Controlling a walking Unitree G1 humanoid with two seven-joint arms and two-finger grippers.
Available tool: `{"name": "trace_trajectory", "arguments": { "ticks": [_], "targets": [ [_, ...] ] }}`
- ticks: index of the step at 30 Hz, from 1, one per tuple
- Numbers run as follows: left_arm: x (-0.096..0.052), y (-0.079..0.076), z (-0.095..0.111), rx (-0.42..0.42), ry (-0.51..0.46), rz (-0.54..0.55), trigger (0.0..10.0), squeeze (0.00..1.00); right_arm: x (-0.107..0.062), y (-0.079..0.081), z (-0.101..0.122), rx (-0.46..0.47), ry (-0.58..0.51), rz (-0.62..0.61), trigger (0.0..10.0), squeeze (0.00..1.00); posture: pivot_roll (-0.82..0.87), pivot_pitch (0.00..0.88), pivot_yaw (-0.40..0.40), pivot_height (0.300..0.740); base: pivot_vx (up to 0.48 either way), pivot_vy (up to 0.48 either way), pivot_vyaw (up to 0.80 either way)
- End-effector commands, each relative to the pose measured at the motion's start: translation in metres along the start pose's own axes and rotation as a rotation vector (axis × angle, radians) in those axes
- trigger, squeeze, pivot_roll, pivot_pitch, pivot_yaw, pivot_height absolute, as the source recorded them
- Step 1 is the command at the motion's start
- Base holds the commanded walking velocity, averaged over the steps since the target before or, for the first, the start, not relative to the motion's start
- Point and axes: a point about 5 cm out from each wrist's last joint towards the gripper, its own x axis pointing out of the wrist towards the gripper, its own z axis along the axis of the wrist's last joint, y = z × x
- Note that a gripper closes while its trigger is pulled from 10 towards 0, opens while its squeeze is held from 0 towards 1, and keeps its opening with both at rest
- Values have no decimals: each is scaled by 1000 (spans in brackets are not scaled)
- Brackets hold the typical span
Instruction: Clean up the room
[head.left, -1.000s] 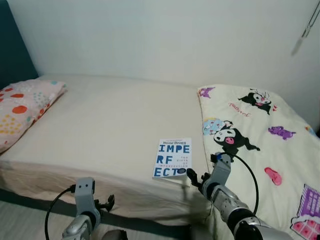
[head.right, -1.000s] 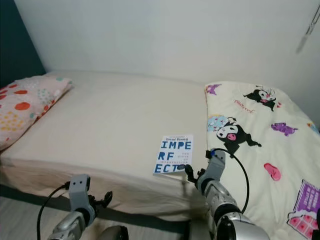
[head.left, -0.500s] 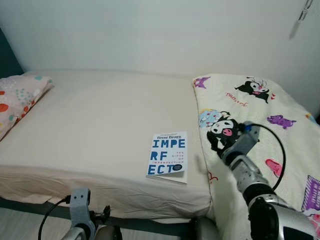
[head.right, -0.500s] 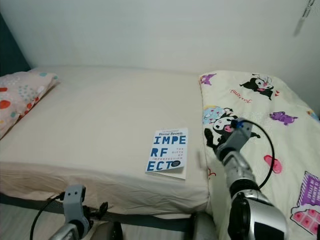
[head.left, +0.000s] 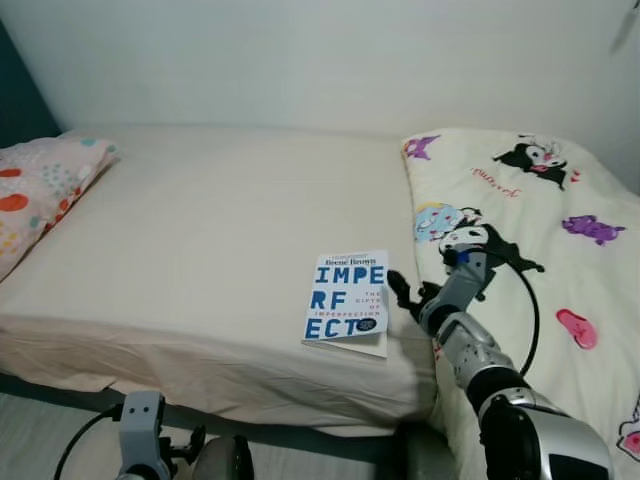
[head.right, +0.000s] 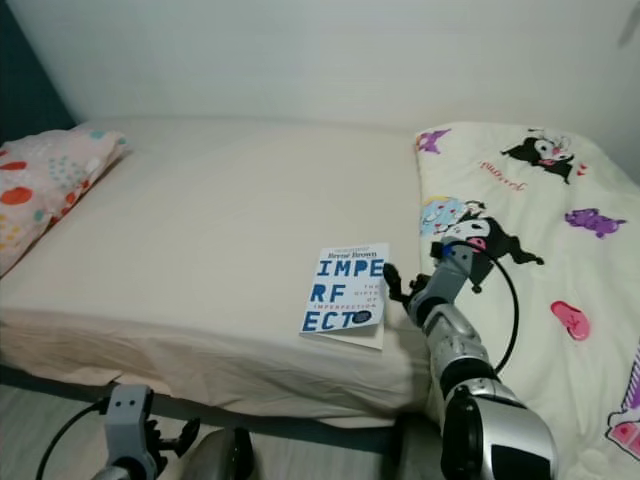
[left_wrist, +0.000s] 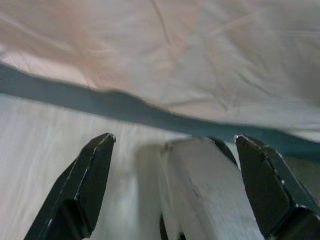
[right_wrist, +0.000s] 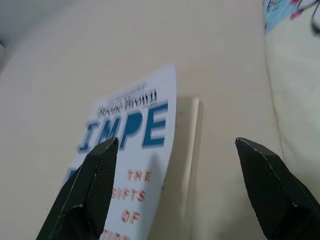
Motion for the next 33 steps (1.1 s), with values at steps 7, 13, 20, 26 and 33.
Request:
{"name": "trace_trajectory", "arguments": {
  "ticks": [7, 13, 20, 26, 33],
  "targets": [
    [-7, 9, 31, 57, -142, -33, 10000, 0, -2, -10, -5, -80, 78, -120, 10000, 0, 241, 231, 57, 470, 0, 0, 0],
    [-19, 5, 48, 119, -212, -62, 10000, 0, 0, -3, 0, 61, 10, -55, 10000, 0, 307, 302, 81, 470, 0, 0, 0],
    [-32, 0, 62, 163, -253, -86, 10000, 0, 4, 12, 6, 199, -62, 57, 10000, 0, 326, 326, 93, 470, 0, 0, 0],
    [-38, -5, 67, 168, -251, -97, 10000, 0, 5, 15, -13, 191, 39, -28, 10000, 0, 310, 341, 94, 470, 0, 0, 0],
    [-40, -14, 69, 173, -235, -113, 10000, 0, 6, 31, -25, 315, 127, 39, 10000, 0, 300, 341, 88, 470, 0, 0, 0]
  ]
}}
